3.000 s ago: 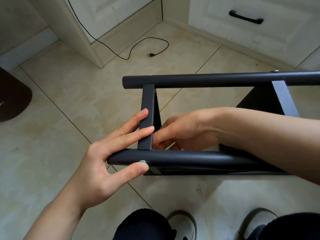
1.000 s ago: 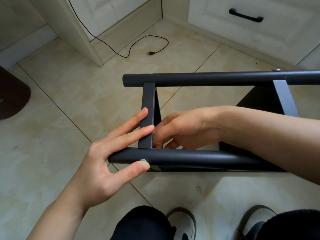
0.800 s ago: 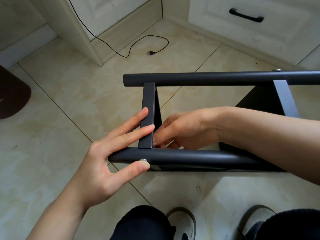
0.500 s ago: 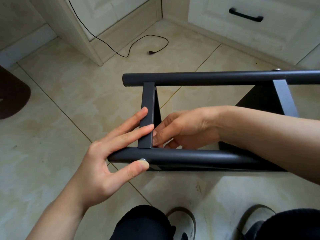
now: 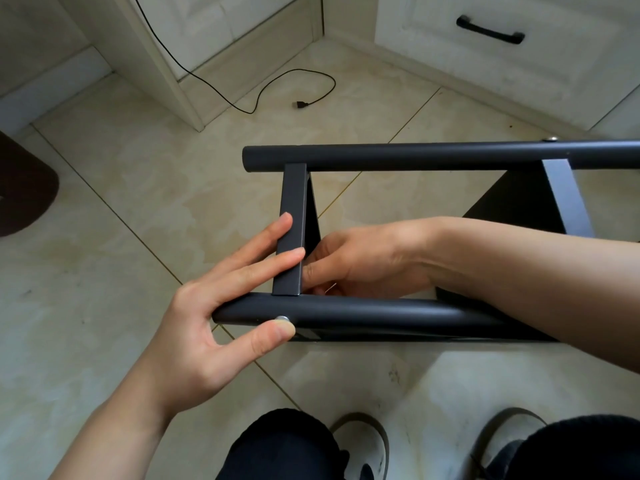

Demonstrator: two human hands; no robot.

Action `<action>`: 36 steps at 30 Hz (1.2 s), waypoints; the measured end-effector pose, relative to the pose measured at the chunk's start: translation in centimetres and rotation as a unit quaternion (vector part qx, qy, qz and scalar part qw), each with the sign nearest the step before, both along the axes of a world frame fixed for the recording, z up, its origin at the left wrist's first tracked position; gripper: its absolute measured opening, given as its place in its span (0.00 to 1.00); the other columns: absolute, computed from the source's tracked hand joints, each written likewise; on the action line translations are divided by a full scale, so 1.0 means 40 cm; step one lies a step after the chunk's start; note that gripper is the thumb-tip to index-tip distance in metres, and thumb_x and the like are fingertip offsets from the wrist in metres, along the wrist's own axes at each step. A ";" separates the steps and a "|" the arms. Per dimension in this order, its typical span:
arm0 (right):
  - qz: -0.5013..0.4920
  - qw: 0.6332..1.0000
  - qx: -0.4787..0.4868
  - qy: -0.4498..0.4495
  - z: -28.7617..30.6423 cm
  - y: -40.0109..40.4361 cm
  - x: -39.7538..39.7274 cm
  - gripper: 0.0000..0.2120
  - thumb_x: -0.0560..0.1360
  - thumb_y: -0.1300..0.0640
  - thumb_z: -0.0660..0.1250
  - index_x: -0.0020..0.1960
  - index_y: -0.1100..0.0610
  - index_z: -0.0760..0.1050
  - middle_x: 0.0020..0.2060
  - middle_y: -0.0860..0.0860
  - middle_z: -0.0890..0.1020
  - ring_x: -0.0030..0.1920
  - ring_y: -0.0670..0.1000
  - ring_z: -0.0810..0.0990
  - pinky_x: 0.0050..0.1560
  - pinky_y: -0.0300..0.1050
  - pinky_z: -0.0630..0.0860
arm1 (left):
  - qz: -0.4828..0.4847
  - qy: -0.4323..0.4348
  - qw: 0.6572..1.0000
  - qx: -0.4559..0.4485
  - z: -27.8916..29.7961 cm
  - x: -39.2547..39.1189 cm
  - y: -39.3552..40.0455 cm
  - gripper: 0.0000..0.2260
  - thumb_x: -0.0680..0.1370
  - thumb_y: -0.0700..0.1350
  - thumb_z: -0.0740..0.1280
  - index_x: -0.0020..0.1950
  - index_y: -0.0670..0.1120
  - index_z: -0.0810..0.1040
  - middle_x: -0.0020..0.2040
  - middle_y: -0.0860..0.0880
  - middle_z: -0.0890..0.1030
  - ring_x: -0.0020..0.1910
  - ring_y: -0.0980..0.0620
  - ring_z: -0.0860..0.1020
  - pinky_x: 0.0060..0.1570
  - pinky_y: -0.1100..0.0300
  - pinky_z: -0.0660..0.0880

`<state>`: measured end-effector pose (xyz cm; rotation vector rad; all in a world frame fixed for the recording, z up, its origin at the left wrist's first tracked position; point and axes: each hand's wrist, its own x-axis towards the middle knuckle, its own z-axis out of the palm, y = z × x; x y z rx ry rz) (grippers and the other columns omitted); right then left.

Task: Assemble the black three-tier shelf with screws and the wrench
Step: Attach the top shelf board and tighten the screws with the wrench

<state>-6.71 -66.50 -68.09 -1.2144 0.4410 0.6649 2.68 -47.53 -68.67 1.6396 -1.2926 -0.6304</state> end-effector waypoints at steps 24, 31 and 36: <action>0.020 0.950 -0.307 -0.052 0.115 -0.007 -0.099 0.10 0.79 0.49 0.66 0.54 0.51 0.83 0.42 0.48 0.85 0.42 0.44 0.80 0.44 0.33 0.76 | 0.043 -0.048 0.998 0.022 0.012 -0.021 0.018 0.24 0.74 0.47 0.73 0.71 0.54 0.75 0.79 0.62 0.62 0.74 0.65 0.65 0.67 0.74 0.62; 0.097 0.875 -0.469 -0.069 0.205 0.005 -0.199 0.13 0.79 0.52 0.66 0.63 0.49 0.77 0.55 0.46 0.83 0.54 0.47 0.80 0.56 0.38 0.76 | 0.131 0.055 0.989 0.039 0.016 -0.063 0.035 0.25 0.72 0.54 0.77 0.66 0.70 0.76 0.71 0.71 0.69 0.72 0.68 0.66 0.68 0.70 0.64; 0.131 0.842 -0.518 -0.072 0.217 0.026 -0.233 0.18 0.79 0.54 0.65 0.68 0.49 0.72 0.60 0.49 0.79 0.57 0.51 0.78 0.54 0.39 0.71 | 0.216 0.201 0.955 0.021 -0.001 -0.093 0.045 0.33 0.70 0.50 0.75 0.72 0.65 0.68 0.65 0.63 0.79 0.62 0.59 0.80 0.59 0.63 0.76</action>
